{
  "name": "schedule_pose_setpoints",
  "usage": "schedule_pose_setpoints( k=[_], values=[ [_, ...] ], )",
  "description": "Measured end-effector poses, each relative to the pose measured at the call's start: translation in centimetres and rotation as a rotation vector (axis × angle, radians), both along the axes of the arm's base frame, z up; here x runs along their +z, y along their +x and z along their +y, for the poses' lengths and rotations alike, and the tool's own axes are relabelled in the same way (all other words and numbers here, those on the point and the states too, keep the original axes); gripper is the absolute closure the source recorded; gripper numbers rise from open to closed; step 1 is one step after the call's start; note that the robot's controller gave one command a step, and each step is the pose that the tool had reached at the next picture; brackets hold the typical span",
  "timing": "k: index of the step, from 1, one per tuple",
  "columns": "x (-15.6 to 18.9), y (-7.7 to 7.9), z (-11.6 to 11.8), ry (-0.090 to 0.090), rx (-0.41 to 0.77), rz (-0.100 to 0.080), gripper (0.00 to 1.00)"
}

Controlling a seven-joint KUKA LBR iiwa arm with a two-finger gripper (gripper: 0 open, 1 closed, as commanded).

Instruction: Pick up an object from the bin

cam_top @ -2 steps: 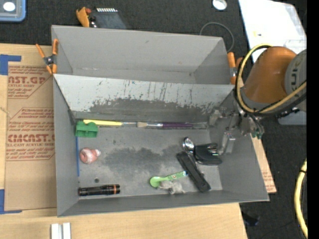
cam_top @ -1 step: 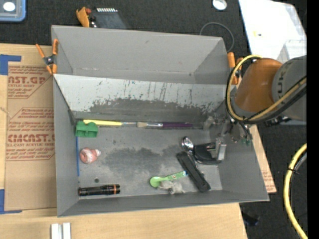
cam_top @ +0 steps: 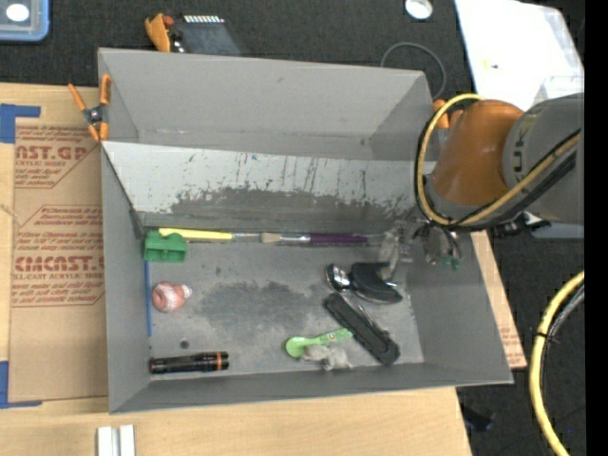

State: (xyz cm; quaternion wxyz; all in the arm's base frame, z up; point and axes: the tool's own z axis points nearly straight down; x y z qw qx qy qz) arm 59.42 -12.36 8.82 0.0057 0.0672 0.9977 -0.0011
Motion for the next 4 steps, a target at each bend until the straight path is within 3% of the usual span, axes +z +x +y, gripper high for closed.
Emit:
schedule_pose_setpoints(
  k=[1,3,4],
  values=[
    [0.0,0.0,0.0,-0.001,0.0,0.0,1.0],
    [-0.7,-0.8,0.8,-0.006,-0.061,-0.02,1.0],
    [-0.9,-1.5,-0.9,-0.008,0.103,-0.033,1.0]
  ],
)
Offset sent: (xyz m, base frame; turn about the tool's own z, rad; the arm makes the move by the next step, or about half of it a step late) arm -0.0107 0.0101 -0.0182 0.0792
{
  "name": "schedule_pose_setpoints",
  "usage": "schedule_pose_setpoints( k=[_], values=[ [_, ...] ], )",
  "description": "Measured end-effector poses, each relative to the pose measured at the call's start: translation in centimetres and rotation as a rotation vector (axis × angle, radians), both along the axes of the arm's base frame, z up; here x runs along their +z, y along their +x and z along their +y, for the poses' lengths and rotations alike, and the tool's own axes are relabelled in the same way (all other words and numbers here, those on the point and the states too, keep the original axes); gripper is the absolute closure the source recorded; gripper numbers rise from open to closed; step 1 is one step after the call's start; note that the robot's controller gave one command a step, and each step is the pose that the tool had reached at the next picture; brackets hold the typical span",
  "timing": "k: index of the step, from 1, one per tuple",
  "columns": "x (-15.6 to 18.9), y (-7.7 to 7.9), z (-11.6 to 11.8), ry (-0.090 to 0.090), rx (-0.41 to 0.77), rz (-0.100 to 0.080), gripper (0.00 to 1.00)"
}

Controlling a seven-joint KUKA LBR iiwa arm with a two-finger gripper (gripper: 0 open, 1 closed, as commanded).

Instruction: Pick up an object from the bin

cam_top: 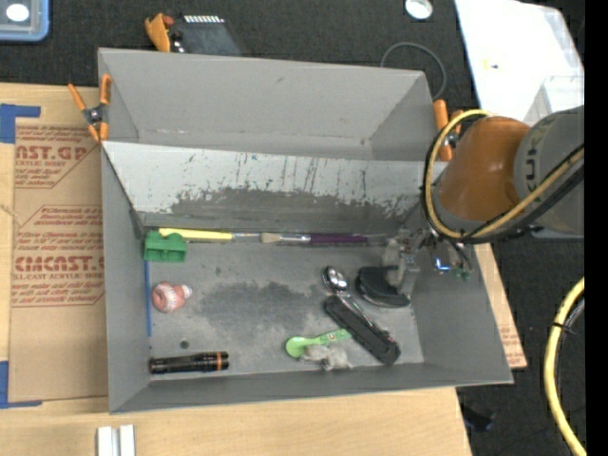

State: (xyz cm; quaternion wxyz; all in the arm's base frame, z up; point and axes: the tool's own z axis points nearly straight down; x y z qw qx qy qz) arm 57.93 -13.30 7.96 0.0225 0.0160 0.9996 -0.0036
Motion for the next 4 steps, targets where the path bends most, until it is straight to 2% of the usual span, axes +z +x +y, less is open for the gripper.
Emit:
schedule_pose_setpoints(
  k=[1,2,3,4],
  values=[
    [1.4,-0.3,1.3,0.005,-0.169,0.007,1.0],
    [2.7,-0.8,2.1,0.006,-0.169,0.012,1.0],
    [4.7,-1.5,3.5,-0.001,-0.048,0.003,1.0],
    [9.4,-0.2,10.1,0.001,-0.077,0.011,1.0]
  ],
)
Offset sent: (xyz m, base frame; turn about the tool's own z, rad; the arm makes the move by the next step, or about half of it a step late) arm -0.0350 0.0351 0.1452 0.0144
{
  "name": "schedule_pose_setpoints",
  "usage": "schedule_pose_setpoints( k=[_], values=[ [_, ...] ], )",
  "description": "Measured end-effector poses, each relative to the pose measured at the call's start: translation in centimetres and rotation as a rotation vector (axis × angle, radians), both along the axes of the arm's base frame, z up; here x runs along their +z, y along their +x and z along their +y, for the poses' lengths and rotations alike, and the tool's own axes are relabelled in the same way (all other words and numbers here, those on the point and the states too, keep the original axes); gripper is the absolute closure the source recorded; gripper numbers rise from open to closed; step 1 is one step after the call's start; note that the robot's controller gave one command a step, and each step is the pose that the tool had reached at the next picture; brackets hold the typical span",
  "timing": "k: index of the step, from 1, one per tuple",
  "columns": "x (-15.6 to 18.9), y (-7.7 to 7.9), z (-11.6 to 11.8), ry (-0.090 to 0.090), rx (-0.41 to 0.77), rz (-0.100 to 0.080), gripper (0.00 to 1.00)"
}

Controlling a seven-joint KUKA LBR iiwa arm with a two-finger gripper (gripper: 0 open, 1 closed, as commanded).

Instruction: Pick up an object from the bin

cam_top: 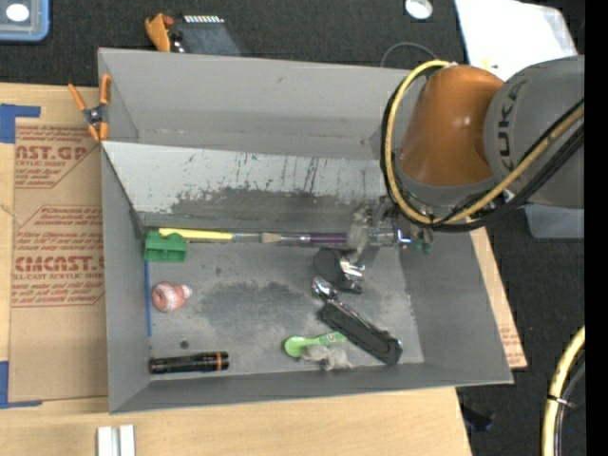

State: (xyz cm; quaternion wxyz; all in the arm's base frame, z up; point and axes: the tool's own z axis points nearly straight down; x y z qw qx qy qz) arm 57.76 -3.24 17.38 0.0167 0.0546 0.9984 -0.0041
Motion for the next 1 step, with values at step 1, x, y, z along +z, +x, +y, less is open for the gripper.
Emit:
schedule_pose_setpoints(
  k=[1],
  values=[
    [2.33,0.77,1.44,-0.003,0.092,0.002,1.0]
  ],
)
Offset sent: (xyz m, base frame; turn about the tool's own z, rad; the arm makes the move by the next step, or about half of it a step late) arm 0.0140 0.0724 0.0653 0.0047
